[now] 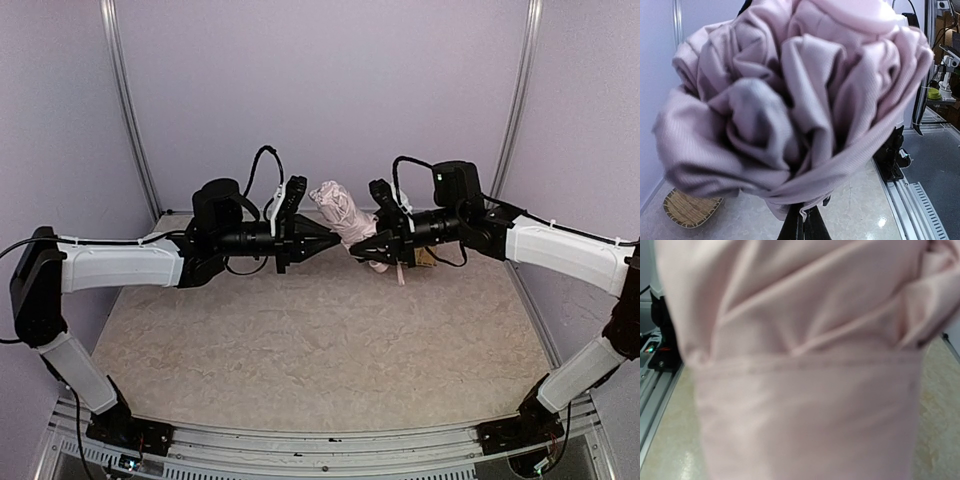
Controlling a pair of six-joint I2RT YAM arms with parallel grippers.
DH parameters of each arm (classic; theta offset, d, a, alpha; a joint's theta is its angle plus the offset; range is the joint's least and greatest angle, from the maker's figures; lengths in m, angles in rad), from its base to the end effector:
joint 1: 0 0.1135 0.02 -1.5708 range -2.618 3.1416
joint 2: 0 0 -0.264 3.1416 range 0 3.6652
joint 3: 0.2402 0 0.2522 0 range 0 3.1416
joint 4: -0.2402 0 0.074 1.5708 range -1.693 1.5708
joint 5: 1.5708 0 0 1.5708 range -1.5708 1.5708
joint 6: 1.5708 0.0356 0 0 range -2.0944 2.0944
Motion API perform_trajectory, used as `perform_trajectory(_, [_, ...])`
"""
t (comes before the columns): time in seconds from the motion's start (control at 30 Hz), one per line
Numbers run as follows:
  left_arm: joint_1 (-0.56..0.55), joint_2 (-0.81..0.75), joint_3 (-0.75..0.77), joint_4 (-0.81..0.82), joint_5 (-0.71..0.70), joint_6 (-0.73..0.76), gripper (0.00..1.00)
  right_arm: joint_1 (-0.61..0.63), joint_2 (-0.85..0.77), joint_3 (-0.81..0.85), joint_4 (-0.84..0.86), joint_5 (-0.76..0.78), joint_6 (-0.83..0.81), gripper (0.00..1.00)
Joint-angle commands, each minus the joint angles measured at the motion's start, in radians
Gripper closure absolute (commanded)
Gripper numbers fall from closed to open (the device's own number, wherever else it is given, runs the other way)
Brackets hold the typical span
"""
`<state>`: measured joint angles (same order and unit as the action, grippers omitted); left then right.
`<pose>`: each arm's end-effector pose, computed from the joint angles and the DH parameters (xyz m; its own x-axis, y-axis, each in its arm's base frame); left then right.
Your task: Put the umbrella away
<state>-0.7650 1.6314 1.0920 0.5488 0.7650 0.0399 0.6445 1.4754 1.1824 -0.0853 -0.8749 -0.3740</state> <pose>0.2546 -0.2786 0.3036 0.0466 -0.0049 -0.9989 0.9981 0.0410 0.0464 0.2527 0.2241 0.3272 0.0742 -0.2372 -0.9686 -0.9971 -0.0029 -0.0756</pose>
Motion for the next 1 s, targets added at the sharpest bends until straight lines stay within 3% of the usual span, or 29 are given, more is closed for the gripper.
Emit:
perform_trajectory(0.0, [-0.015, -0.039, 0.006, 0.169, -0.160, -0.028, 0.99, 0.094, 0.035, 0.016, 0.024, -0.131, -0.001, 1.00])
perform_trajectory(0.17, [-0.009, -0.033, 0.030, 0.166, -0.275, -0.084, 0.93, 0.099, 0.039, 0.010, 0.045, -0.124, 0.012, 1.00])
perform_trajectory(0.43, [-0.011, 0.060, 0.105, 0.149, -0.282, -0.185, 0.91, 0.102, 0.045, 0.005, 0.080, -0.042, 0.031, 1.00])
perform_trajectory(0.6, [-0.011, 0.051, 0.099, 0.141, -0.324, -0.168, 0.75, 0.102, 0.037, -0.007, 0.072, -0.022, 0.023, 1.00])
perform_trajectory(0.7, [-0.005, 0.042, 0.085, 0.134, -0.351, -0.161, 0.59, 0.101, 0.024, -0.017, 0.087, -0.010, 0.027, 1.00])
perform_trajectory(0.97, [0.070, 0.026, -0.007, 0.130, -0.401, -0.179, 0.48, 0.093, 0.000, -0.036, 0.115, -0.018, 0.038, 1.00])
